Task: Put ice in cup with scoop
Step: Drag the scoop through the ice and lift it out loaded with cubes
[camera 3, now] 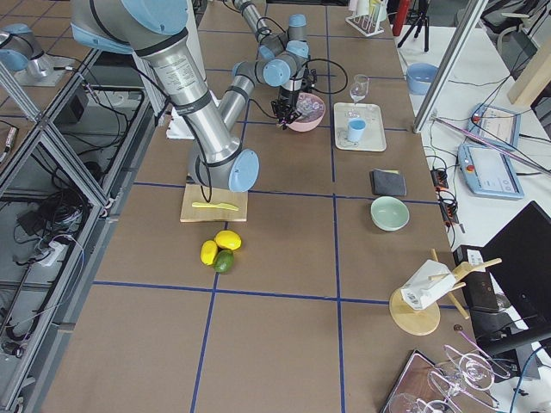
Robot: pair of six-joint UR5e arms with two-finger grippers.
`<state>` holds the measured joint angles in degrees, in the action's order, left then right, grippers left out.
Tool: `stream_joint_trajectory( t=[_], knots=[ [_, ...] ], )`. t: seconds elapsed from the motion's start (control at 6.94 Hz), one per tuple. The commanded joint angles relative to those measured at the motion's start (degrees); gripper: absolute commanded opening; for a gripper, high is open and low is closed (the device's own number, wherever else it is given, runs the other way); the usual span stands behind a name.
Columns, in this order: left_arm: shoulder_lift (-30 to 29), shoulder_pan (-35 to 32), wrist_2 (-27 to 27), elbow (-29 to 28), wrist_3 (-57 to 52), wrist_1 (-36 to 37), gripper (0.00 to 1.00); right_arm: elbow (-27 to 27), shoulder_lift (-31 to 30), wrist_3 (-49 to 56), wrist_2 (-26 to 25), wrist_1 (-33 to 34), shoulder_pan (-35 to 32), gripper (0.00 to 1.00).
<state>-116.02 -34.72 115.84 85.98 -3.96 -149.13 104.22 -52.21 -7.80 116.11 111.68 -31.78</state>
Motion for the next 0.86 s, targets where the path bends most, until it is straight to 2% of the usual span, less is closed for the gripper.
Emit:
stream_joint_trajectory(
  t=[0.0, 0.29, 0.72],
  knots=[
    [0.0, -0.18, 0.0, 0.24, 0.0, 0.07, 1.0, 1.95, -2.18, -1.42, 0.96, -3.38, -0.12, 0.0],
    [0.0, -0.18, 0.0, 0.33, 0.0, -0.02, 1.0, 2.91, -4.12, -3.27, 2.02, -7.08, -0.3, 0.0],
    [0.0, -0.62, 0.0, 0.68, 0.09, -0.02, 1.0, 7.3, -4.92, -7.03, 4.03, -7.71, -0.73, 0.0]
  ],
)
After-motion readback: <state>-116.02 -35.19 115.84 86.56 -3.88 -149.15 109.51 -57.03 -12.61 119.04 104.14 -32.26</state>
